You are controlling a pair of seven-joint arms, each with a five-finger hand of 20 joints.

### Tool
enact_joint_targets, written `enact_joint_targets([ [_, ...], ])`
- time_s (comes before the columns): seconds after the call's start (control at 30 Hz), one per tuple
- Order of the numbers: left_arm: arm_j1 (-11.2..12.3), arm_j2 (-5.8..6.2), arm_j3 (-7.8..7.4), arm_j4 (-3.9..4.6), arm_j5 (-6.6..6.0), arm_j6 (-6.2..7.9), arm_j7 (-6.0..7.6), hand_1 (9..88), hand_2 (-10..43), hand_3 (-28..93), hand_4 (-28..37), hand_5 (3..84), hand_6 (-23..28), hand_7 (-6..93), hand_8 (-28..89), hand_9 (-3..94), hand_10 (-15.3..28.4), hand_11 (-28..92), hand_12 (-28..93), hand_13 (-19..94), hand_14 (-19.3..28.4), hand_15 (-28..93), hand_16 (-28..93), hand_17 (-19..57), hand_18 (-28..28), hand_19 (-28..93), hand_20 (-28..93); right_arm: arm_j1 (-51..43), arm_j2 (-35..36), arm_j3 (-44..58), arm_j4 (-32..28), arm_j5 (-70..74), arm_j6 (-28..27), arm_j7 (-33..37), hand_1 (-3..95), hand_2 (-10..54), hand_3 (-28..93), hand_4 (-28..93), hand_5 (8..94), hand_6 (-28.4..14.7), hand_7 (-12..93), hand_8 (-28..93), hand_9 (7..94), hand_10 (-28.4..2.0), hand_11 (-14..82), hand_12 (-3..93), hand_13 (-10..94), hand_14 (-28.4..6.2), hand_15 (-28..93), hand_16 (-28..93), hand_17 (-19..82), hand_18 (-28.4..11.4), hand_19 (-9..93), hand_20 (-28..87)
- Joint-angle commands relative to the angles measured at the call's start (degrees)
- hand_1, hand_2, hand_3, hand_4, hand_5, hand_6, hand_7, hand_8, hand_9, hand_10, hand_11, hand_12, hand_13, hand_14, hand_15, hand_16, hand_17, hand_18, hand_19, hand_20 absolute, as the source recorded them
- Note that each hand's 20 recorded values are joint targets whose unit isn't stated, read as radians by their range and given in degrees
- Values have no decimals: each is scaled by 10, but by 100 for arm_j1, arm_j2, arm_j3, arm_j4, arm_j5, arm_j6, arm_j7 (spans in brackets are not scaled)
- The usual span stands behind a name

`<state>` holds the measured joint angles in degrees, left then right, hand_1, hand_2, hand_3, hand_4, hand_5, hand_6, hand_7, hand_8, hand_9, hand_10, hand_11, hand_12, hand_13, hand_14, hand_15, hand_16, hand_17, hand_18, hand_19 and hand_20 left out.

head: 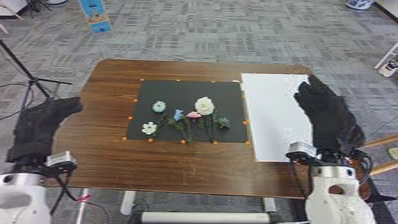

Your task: Arrange flowers

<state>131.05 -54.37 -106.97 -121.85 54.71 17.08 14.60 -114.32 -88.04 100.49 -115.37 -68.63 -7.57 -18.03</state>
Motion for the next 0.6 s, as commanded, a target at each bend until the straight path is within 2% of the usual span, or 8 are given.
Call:
enact_joint_targets([
  [0.03, 164, 22, -216, 152, -248, 502, 183, 326, 306, 488, -283, 558, 32, 172, -73, 559, 143, 219, 162, 405, 140, 122, -9, 135, 67, 32, 216, -443, -135, 155, -7, -153, 152, 26, 6, 98, 708, -197, 435, -28, 114, -95, 427, -145, 47, 124, 274, -115, 66, 138, 145, -123, 33, 226],
  [0.1, 130, 179, -341, 238, -430, 541, 205, 319, 308, 492, -283, 561, 32, 172, -72, 563, 143, 218, 163, 402, 137, 121, -9, 133, 66, 30, 214, -422, -127, 122, 14, -167, 224, -13, -4, 107, 698, -202, 436, -33, 108, -96, 424, -146, 45, 122, 271, -113, 65, 135, 145, -123, 31, 226],
  [0.2, 64, 276, -459, 271, -529, 575, 193, 288, 308, 532, -283, 570, 32, 170, -74, 576, 143, 219, 162, 404, 133, 120, -13, 129, 61, 27, 207, -364, -105, 139, 39, -279, 150, -24, -14, 113, 696, -209, 432, -41, 95, -93, 422, -147, 45, 117, 269, -109, 66, 123, 146, -123, 27, 224],
  [0.23, 42, 303, -469, 275, -549, 547, 196, 284, 306, 539, -283, 571, 34, 169, -74, 576, 143, 219, 162, 404, 132, 121, -13, 128, 60, 26, 206, -347, -100, 135, 45, -337, 158, -42, -17, 116, 691, -212, 430, -44, 93, -93, 421, -147, 44, 116, 267, -107, 66, 120, 145, -121, 25, 224],
  [0.3, -1, 348, -477, 312, -433, 481, 151, 280, 302, 551, -283, 573, 35, 166, -74, 578, 143, 219, 160, 404, 130, 121, -15, 125, 56, 25, 201, -343, -138, 157, 44, -409, 108, -60, -21, 120, 687, -212, 430, -48, 90, -94, 419, -148, 44, 114, 265, -106, 67, 117, 146, -120, 21, 223],
  [0.33, -26, 372, -454, 324, -450, 495, 174, 274, 302, 560, -283, 576, 37, 164, -73, 580, 143, 217, 158, 404, 128, 120, -18, 125, 54, 24, 198, -339, -150, 152, 46, -393, 124, -80, -22, 121, 687, -211, 430, -50, 89, -94, 419, -148, 44, 114, 264, -105, 66, 115, 146, -119, 19, 222],
  [0.37, -11, 369, -459, 309, -491, 494, 194, 272, 301, 564, -283, 577, 36, 163, -73, 580, 144, 217, 156, 403, 127, 120, -20, 124, 52, 25, 196, -339, -148, 146, 44, -371, 129, -68, -23, 121, 687, -211, 430, -51, 89, -95, 418, -148, 43, 113, 263, -103, 66, 113, 145, -117, 17, 222],
  [0.6, 175, 215, -551, 213, -494, 456, 315, 275, 300, 582, -283, 583, 39, 161, -72, 581, 144, 212, 150, 401, 121, 120, -26, 125, 43, 25, 186, -342, -121, 159, 41, -362, 56, -65, -25, 117, 689, -209, 427, -54, 88, -95, 416, -147, 44, 111, 261, -99, 67, 101, 146, -112, 6, 220],
])
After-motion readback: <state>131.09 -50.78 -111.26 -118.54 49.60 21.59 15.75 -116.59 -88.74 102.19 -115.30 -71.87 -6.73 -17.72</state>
